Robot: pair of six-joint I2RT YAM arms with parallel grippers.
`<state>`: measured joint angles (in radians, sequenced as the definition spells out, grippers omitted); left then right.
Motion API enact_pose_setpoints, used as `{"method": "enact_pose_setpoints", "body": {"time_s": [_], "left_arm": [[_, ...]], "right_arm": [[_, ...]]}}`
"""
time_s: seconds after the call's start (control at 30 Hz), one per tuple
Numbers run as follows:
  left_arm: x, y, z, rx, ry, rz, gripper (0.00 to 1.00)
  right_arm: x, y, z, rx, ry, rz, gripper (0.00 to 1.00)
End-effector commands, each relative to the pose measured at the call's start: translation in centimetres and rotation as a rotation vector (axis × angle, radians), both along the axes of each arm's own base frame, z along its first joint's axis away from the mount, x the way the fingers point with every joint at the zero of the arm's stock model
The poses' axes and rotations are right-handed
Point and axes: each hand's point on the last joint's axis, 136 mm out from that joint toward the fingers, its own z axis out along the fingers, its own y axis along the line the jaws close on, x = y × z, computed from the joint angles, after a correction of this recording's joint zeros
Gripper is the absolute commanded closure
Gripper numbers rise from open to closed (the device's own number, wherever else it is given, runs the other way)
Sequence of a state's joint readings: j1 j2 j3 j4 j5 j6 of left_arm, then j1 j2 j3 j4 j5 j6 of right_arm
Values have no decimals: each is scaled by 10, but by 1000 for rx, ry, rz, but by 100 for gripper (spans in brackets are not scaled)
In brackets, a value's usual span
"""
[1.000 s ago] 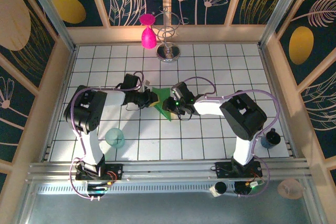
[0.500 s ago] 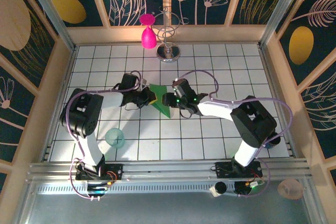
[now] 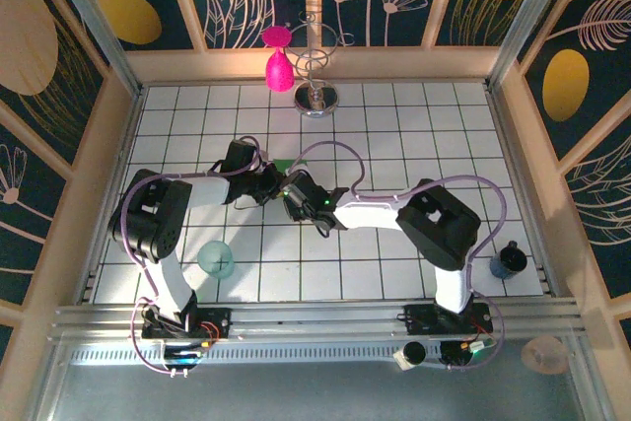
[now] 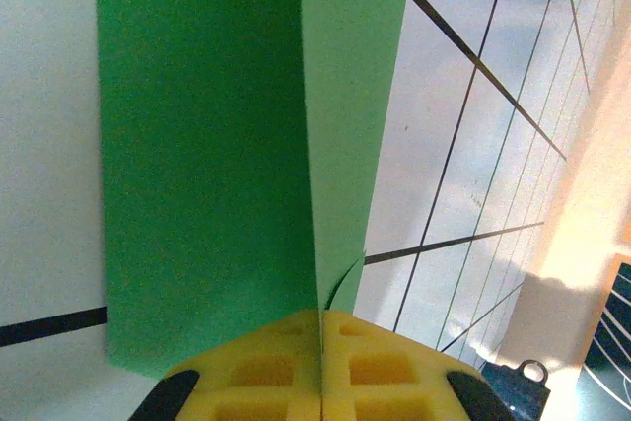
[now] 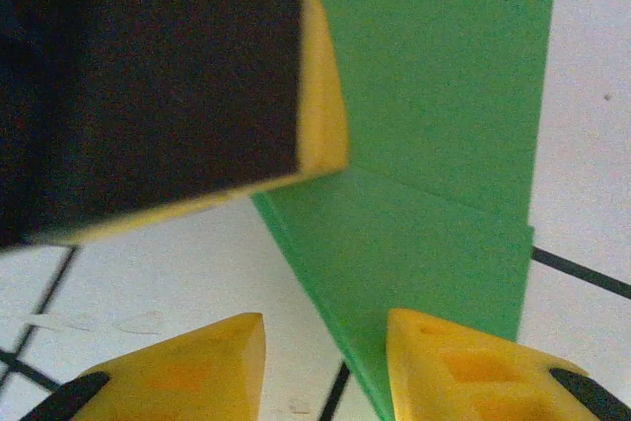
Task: Fold a paper plane with a square sheet of paper (pick it up from the middle)
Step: Fourth fold the wing at the center of the table.
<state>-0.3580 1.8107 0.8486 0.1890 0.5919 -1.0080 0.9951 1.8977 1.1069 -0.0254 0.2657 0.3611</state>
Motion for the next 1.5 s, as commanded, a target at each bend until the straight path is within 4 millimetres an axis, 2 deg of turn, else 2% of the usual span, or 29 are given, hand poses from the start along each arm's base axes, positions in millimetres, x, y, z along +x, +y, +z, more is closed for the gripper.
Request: {"method": "enact_pose_setpoints", "body": {"time_s": [0.0, 0.6, 1.17, 1.47], "left_arm": [[4, 4, 8, 4, -2, 20, 92], [4, 3, 10, 5, 7, 14, 91], [4, 4, 8, 37, 18, -4, 91], [5, 5, 7, 53, 21, -14, 90]], "right_arm": [[8, -6, 2, -60, -44, -21, 63], [5, -15, -18, -121, -27, -15, 67], [8, -26, -21, -181, -52, -30, 71], [7, -25, -25, -187, -43, -21, 71]]}}
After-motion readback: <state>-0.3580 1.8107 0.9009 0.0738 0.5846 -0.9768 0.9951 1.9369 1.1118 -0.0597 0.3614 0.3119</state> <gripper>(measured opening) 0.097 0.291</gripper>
